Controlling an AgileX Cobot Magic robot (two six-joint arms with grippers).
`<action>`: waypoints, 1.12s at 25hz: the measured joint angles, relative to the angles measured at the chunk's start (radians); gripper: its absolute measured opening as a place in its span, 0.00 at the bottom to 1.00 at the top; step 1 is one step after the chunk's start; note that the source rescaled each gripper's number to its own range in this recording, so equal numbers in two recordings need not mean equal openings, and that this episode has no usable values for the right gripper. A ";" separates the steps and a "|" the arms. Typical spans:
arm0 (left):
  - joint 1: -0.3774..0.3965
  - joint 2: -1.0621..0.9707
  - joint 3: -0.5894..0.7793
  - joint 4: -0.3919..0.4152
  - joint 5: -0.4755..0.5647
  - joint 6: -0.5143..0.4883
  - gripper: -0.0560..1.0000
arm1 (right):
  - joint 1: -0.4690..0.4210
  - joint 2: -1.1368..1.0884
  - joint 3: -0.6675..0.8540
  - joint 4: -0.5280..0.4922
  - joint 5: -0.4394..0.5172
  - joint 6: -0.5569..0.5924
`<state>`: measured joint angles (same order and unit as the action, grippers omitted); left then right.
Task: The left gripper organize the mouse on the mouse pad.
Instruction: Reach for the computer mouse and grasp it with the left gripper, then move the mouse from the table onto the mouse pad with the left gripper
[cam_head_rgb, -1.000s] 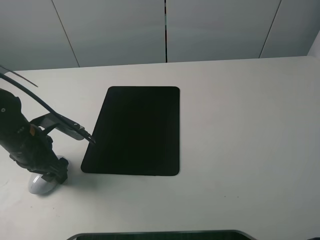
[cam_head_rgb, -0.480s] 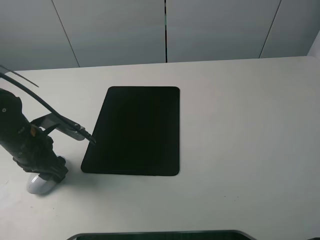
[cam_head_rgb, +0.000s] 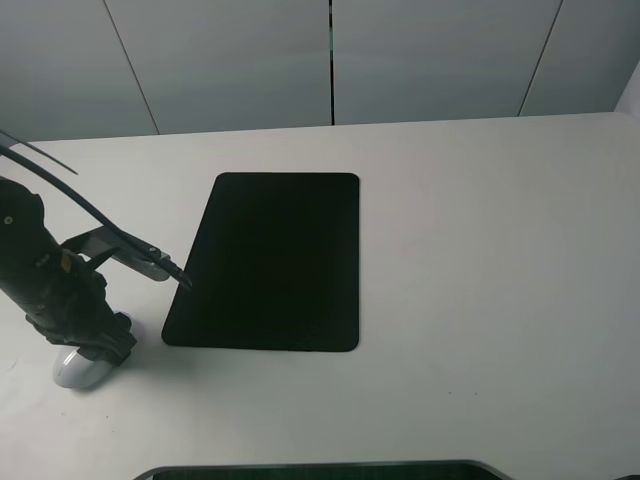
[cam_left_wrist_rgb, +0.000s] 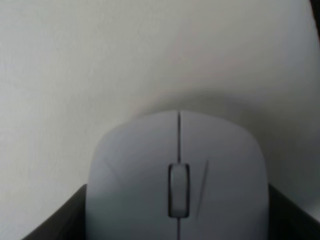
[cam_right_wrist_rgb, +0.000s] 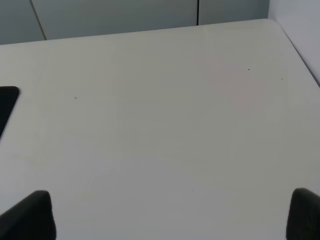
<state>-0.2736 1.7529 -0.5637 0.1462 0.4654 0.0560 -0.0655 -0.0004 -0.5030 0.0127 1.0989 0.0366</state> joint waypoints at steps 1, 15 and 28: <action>0.000 0.000 0.000 0.000 0.002 0.000 0.06 | 0.000 0.000 0.000 0.000 0.000 0.000; 0.000 -0.161 -0.152 -0.030 0.245 -0.083 0.06 | 0.000 0.000 0.000 0.000 0.000 0.000; -0.004 -0.187 -0.363 -0.047 0.376 -0.431 0.06 | 0.000 0.000 0.000 0.000 0.000 0.000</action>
<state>-0.2778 1.5659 -0.9264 0.0989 0.8415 -0.3752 -0.0655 -0.0004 -0.5030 0.0127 1.0989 0.0366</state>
